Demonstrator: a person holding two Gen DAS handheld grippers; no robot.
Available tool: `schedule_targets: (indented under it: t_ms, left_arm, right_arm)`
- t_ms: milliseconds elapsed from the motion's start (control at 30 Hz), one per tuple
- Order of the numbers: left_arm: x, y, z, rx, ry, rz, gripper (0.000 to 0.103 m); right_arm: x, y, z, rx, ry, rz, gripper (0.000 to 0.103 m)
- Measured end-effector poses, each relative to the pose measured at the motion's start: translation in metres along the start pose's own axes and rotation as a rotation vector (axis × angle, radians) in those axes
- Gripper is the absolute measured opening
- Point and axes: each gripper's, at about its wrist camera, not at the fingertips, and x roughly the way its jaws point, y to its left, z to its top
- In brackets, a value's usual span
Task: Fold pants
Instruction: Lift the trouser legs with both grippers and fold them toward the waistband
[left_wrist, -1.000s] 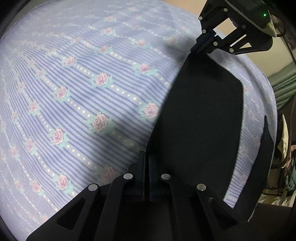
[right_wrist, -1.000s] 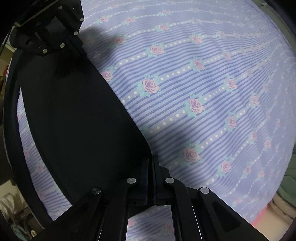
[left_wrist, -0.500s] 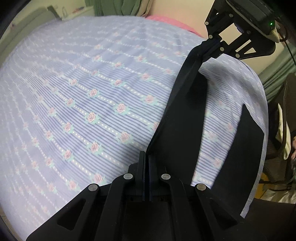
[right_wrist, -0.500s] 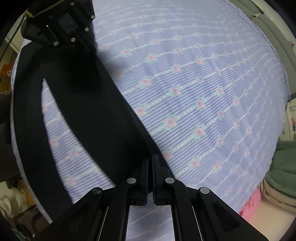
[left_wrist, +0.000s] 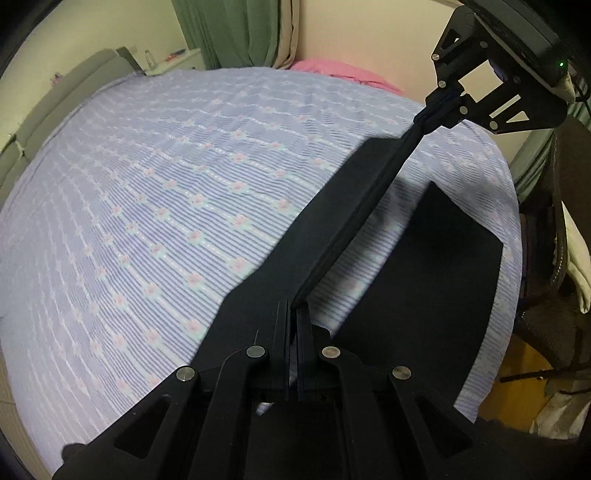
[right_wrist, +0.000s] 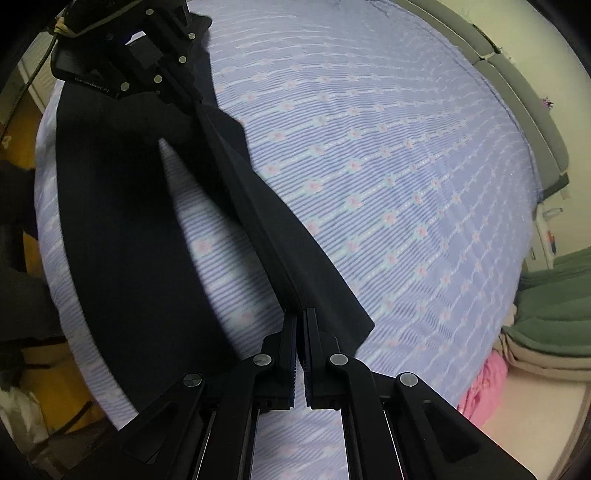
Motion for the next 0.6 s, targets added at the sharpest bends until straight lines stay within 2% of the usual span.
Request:
schedule_targets:
  t_ms: [167, 333, 600]
  left_arm:
    - [-0.013, -0.047, -0.022, -0.022, -0.033, -0.008, 0.005]
    - [-0.008, -0.086, -0.039, -0.049, -0.034, -0.047, 0.005]
    - [-0.002, -0.126, -0.058, -0.053, -0.059, -0.032, 0.005]
  right_arm:
    - [-0.011, 0.042, -0.029, 0.004, 0.024, -0.067, 0.003]
    - [-0.012, 0.075, -0.058, 0.006, 0.071, -0.086, 0.003]
    - [-0.004, 0.113, -0.093, 0.068, 0.1, -0.104, 0.003]
